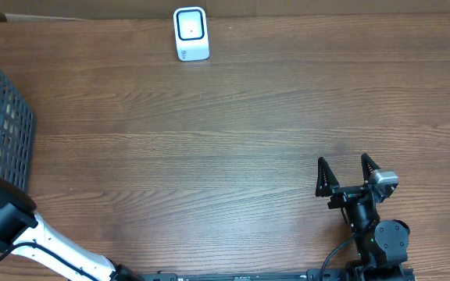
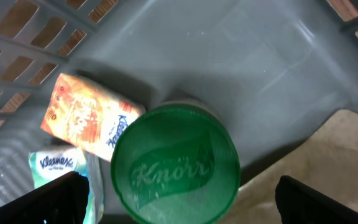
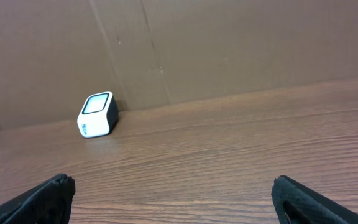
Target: Scan the item barcode
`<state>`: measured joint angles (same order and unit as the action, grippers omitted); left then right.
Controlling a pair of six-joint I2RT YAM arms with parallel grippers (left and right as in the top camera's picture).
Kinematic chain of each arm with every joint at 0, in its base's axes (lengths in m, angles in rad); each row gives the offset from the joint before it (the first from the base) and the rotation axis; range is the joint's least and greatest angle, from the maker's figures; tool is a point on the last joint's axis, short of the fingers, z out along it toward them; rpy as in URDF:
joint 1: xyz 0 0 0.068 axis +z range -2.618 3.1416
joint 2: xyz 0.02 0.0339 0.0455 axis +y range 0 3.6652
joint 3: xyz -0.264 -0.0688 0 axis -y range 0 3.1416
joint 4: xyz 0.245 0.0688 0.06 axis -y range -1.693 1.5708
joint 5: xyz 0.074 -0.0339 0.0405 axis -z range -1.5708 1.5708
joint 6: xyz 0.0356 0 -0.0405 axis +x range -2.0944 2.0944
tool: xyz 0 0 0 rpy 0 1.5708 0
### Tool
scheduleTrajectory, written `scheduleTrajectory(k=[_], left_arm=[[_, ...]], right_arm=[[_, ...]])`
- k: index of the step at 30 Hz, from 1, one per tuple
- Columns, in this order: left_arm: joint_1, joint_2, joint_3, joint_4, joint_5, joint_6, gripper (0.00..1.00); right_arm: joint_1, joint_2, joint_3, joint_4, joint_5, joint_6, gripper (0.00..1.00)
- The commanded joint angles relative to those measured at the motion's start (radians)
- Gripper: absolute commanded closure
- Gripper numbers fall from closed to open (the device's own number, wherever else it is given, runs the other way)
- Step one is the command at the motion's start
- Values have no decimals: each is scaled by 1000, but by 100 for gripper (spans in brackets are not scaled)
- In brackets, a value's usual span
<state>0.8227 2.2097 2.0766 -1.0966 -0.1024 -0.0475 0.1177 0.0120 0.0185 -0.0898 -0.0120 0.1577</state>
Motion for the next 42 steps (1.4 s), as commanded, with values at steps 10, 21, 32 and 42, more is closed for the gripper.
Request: scheduleTrajectory(k=[10, 21, 32, 42], left_arm=[[2, 84, 11, 65, -13, 34, 0], [1, 92, 11, 124, 44, 33, 10], [1, 92, 11, 77, 51, 17, 43], [1, 62, 15, 39, 50, -29, 59]], right_arm=[[-6, -9, -10, 6, 0, 2, 0], [-6, -9, -10, 6, 0, 2, 0], [-6, -9, -10, 6, 0, 2, 0], [-6, -9, -10, 6, 0, 2, 0]])
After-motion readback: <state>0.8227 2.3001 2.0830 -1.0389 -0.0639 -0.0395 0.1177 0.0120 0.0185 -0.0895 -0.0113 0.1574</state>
